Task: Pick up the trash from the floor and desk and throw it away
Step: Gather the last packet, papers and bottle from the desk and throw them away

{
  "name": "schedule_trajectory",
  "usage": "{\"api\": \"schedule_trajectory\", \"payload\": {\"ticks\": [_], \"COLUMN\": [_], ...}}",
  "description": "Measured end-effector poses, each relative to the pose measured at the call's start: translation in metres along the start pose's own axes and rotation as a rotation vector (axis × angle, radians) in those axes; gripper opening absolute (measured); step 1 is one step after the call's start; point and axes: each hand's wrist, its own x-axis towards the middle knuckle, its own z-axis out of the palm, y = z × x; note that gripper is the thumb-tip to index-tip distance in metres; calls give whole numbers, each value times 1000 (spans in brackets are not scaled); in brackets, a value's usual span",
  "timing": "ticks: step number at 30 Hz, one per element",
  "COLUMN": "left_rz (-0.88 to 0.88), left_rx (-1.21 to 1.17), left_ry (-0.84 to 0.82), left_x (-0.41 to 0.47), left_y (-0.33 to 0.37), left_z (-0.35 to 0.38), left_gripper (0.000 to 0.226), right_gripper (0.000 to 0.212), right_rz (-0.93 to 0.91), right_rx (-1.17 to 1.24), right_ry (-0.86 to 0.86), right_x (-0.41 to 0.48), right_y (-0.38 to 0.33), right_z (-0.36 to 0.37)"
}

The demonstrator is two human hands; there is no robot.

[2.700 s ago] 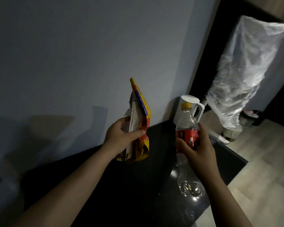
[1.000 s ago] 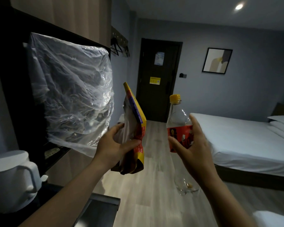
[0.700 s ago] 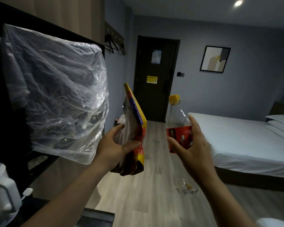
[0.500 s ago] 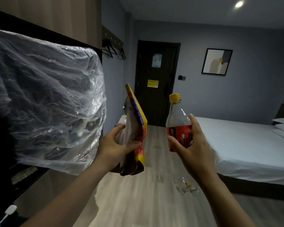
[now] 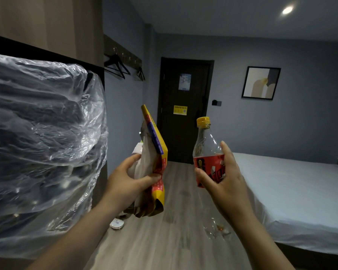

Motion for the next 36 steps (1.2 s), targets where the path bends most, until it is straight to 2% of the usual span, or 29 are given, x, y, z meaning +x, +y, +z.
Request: {"api": "schedule_trajectory", "payload": {"ticks": [3, 6, 10, 13, 23, 30, 36], "left_rz": [-12, -37, -33, -35, -65, -103, -150], "left_rx": [23, 30, 40, 45, 117, 187, 239], "left_ry": [13, 15, 16, 13, -32, -36, 12], "left_x": [33, 70, 133, 188, 344, 439, 530], "left_y": [-18, -39, -69, -93, -168, -222, -254], "left_z": [19, 35, 49, 54, 83, 134, 190], "left_gripper": [66, 61, 83, 91, 92, 87, 92], "right_gripper": [95, 92, 93, 93, 91, 91, 91], "right_rz": [14, 25, 26, 39, 111, 147, 156], "right_rx": [4, 17, 18, 10, -4, 28, 86], "right_ry": [-16, -24, -29, -34, -49, -41, -57], "right_x": [30, 62, 113, 158, 273, 352, 441], "right_y": [31, 64, 100, 125, 213, 301, 384], "right_z": [17, 40, 77, 108, 198, 242, 273]}}
